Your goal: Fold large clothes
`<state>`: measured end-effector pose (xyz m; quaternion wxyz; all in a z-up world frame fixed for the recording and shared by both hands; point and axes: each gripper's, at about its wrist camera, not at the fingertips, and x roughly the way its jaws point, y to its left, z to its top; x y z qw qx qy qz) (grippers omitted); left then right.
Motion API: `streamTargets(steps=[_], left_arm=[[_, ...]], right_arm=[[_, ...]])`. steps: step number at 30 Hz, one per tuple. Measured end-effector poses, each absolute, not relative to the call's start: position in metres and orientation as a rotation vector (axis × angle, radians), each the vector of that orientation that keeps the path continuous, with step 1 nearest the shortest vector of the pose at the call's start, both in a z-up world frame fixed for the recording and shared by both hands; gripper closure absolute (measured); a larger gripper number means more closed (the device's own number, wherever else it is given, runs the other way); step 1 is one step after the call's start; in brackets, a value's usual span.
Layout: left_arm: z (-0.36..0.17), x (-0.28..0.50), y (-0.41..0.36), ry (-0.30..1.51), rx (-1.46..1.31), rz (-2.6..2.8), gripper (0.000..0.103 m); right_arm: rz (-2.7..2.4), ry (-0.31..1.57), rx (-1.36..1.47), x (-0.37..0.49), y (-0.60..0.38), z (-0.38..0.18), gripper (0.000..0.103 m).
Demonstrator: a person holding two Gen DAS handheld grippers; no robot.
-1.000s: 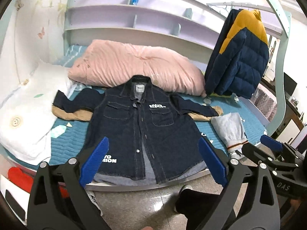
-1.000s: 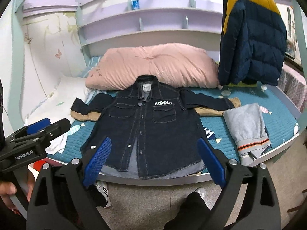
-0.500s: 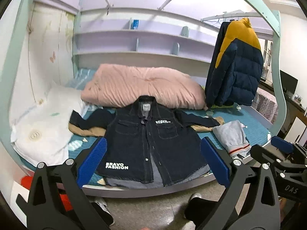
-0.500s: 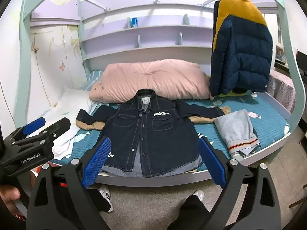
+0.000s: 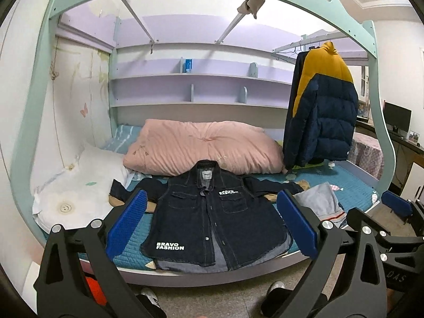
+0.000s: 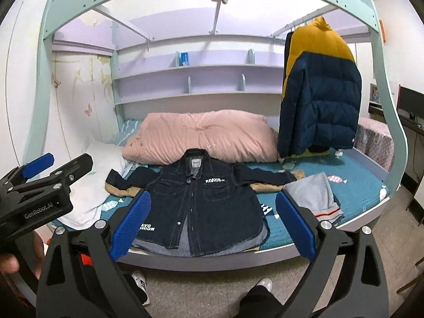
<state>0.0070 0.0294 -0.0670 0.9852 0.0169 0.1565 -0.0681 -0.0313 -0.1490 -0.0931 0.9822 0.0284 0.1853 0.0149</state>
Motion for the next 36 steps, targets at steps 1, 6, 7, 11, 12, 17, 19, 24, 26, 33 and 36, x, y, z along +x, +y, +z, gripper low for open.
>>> streamTargets(steps=[1, 6, 7, 11, 12, 17, 19, 24, 26, 33, 36], left_arm=[[-0.065, 0.004, 0.029, 0.310, 0.035, -0.135, 0.005], [-0.060, -0.004, 0.025, 0.293, 0.041, -0.144, 0.005], [-0.059, -0.005, 0.024, 0.288, 0.043, -0.143, 0.005], [-0.057, -0.010, 0.021, 0.271, 0.054, -0.139, 0.005], [-0.057, -0.010, 0.020, 0.273, 0.054, -0.145, 0.005], [-0.056, -0.012, 0.017, 0.273, 0.064, -0.148, 0.005], [-0.057, -0.013, 0.015, 0.273, 0.068, -0.147, 0.005], [-0.058, -0.014, 0.015, 0.270, 0.065, -0.144, 0.005], [-0.058, -0.014, 0.014, 0.267, 0.065, -0.143, 0.005], [-0.062, -0.017, 0.015, 0.255, 0.071, -0.133, 0.005], [-0.061, -0.017, 0.016, 0.253, 0.071, -0.131, 0.005]], right_arm=[[0.032, 0.363, 0.059, -0.034, -0.150, -0.092, 0.008], [0.045, 0.341, 0.065, -0.041, -0.151, -0.090, 0.008], [0.047, 0.337, 0.065, -0.042, -0.151, -0.089, 0.008], [0.055, 0.329, 0.071, -0.044, -0.152, -0.089, 0.008], [0.054, 0.329, 0.071, -0.044, -0.152, -0.088, 0.008], [0.057, 0.330, 0.075, -0.044, -0.151, -0.089, 0.008], [0.057, 0.328, 0.078, -0.045, -0.151, -0.088, 0.008], [0.065, 0.334, 0.082, -0.043, -0.151, -0.089, 0.008], [0.065, 0.332, 0.081, -0.042, -0.151, -0.088, 0.008], [0.065, 0.331, 0.081, -0.041, -0.151, -0.087, 0.008], [0.065, 0.330, 0.083, -0.042, -0.150, -0.087, 0.008]])
